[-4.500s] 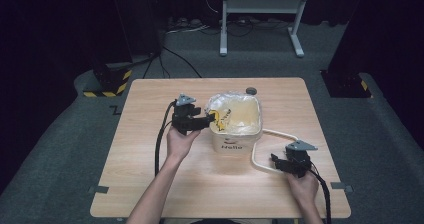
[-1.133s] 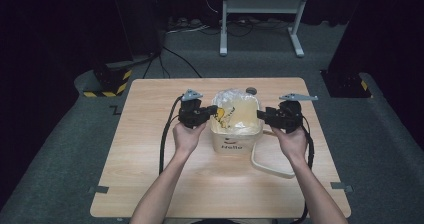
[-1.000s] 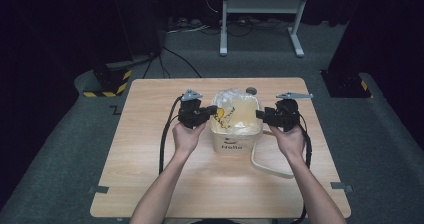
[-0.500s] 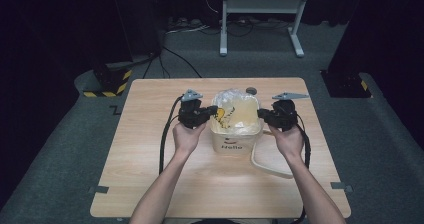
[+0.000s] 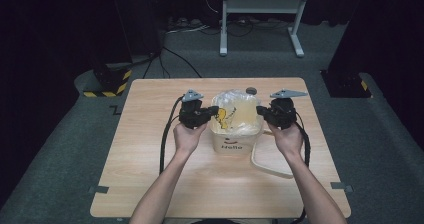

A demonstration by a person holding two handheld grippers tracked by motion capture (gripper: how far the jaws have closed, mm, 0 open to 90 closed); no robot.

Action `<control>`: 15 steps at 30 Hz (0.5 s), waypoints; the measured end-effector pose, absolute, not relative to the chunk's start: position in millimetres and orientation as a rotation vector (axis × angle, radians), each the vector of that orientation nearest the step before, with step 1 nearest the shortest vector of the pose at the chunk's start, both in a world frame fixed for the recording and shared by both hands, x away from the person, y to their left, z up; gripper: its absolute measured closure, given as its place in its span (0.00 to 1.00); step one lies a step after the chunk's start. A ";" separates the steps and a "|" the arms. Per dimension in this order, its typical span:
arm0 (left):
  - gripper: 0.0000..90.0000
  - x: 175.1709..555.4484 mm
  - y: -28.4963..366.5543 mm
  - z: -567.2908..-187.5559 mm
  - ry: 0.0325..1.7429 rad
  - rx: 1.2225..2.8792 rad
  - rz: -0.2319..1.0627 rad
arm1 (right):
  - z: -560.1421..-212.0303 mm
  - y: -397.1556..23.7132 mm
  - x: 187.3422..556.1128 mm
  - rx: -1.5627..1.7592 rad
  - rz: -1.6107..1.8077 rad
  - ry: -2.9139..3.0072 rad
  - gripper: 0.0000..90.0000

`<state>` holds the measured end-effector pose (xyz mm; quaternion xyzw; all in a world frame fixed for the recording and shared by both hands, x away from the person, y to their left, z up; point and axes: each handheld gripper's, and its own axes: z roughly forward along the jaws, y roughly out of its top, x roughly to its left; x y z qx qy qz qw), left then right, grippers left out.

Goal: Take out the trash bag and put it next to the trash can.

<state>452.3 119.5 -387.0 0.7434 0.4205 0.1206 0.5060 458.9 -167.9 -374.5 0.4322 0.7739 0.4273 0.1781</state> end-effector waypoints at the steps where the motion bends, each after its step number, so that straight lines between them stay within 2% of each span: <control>1: 0.97 452.3 119.5 -387.1 1.013 1.792 0.286 | -373.3 -167.1 458.9 1.222 1.215 2.191 1.00; 4: 0.93 452.6 118.8 -387.6 1.002 1.799 0.275 | -369.0 -164.1 459.1 1.212 1.248 2.202 1.00; 15: 0.65 452.5 113.5 -389.4 0.975 1.797 0.234 | -361.0 -144.7 461.0 1.171 1.301 2.249 1.00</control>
